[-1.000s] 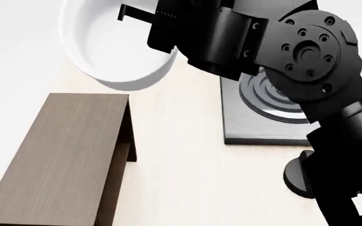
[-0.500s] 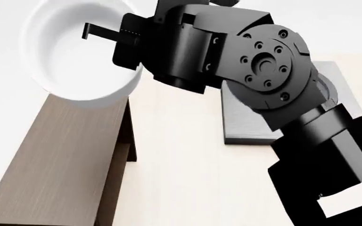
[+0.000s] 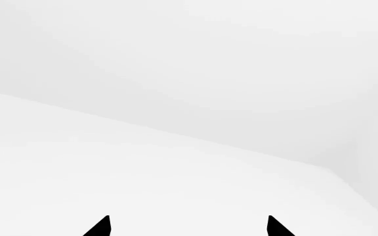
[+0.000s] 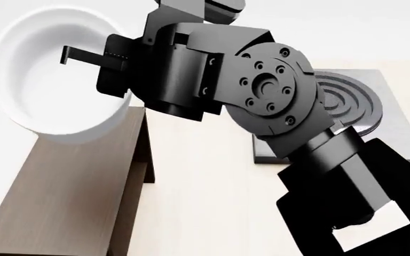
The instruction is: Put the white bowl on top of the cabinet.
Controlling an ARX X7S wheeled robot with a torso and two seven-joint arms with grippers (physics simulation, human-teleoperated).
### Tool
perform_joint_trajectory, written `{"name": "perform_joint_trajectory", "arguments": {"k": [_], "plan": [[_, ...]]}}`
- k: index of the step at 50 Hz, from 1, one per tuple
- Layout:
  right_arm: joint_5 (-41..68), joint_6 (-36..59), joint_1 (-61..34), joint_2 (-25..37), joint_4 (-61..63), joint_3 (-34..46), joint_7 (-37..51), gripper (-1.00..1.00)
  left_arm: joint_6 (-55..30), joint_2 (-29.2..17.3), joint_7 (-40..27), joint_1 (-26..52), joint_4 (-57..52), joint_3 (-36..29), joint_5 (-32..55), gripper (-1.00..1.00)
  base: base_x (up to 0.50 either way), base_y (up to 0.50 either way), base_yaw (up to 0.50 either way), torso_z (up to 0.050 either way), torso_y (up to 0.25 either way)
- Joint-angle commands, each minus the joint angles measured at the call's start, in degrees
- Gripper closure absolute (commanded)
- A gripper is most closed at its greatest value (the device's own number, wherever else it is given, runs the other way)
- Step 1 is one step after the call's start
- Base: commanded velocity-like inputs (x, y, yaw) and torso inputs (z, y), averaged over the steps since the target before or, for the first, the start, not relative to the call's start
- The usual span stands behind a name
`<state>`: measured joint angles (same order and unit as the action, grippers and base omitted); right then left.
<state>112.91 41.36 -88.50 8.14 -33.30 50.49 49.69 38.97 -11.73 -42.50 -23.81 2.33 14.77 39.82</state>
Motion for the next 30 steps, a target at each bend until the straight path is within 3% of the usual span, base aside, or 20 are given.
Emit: {"name": "perform_joint_trajectory", "arguments": {"k": [1, 30], "plan": [[-0.6, -1.2, -0.1, -0.9, 0.2, -1.8, -0.8, 1.0, 0.0, 0.0, 0.0, 0.0, 0.0, 0.0, 0.0, -1.0, 0.0, 0.0, 0.0, 0.0, 0.0], [-1.1, -1.8, 1.8, -2.0, -2.5, 0.0, -3.0, 1.0, 0.1, 0.0, -0.1, 0.1, 0.1, 0.0, 0.0, -1.0, 0.0, 0.0, 0.0, 0.001, 0.001]]}}
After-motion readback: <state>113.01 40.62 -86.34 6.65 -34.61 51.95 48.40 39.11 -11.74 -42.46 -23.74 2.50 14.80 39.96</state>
